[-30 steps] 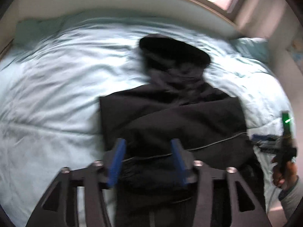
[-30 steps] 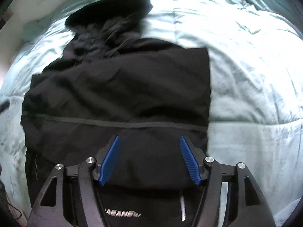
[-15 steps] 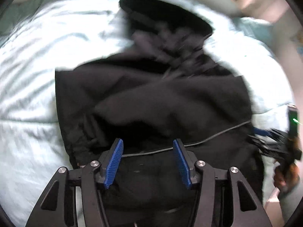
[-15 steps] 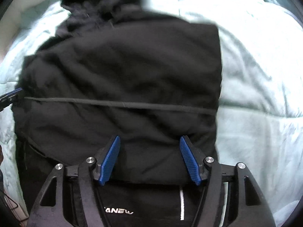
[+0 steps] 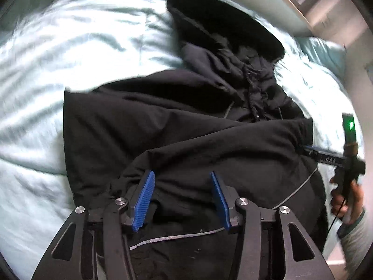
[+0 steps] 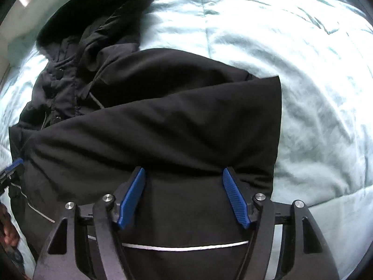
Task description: Fold large clothes
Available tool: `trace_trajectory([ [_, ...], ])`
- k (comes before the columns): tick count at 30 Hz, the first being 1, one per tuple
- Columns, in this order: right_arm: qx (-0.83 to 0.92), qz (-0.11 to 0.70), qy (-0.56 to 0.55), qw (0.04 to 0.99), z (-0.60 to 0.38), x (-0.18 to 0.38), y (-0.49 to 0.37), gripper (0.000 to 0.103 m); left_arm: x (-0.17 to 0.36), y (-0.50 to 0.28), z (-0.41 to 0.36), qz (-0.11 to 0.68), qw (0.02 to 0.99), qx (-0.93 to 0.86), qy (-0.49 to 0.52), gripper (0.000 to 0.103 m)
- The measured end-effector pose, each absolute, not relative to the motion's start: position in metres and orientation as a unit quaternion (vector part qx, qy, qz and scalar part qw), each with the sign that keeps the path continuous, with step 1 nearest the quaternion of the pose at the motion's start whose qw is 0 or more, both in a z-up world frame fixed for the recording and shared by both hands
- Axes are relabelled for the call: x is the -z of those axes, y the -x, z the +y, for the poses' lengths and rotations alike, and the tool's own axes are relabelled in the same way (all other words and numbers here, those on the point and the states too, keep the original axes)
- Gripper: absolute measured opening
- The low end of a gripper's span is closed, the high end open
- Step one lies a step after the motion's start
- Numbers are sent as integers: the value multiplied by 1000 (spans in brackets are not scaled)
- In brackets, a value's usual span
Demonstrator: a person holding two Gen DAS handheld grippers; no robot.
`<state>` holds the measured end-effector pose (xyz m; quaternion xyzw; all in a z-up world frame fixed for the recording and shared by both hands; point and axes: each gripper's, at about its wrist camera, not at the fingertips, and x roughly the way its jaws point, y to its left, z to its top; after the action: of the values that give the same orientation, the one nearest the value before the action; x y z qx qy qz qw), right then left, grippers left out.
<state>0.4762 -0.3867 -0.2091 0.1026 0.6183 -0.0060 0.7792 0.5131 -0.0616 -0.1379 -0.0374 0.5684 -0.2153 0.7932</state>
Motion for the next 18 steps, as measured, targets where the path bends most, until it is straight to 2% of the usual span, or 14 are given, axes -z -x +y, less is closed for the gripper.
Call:
trace_trajectory([
  [4,-12,622,-101,777,-394,181,-481,70,88,-520,-72,513,817,262,25,51],
  [8,-24,605,-151,782,-409,148,-511,70,52,-556,-69,464,848,251,46,53],
  [14,-28,541,-197,817,-412,126,-592,70,60,-666,-75,471,855,196,95,54],
  [18,-24,525,-217,823,-411,128,-647,70,91,-719,-89,496,845,171,99,54],
])
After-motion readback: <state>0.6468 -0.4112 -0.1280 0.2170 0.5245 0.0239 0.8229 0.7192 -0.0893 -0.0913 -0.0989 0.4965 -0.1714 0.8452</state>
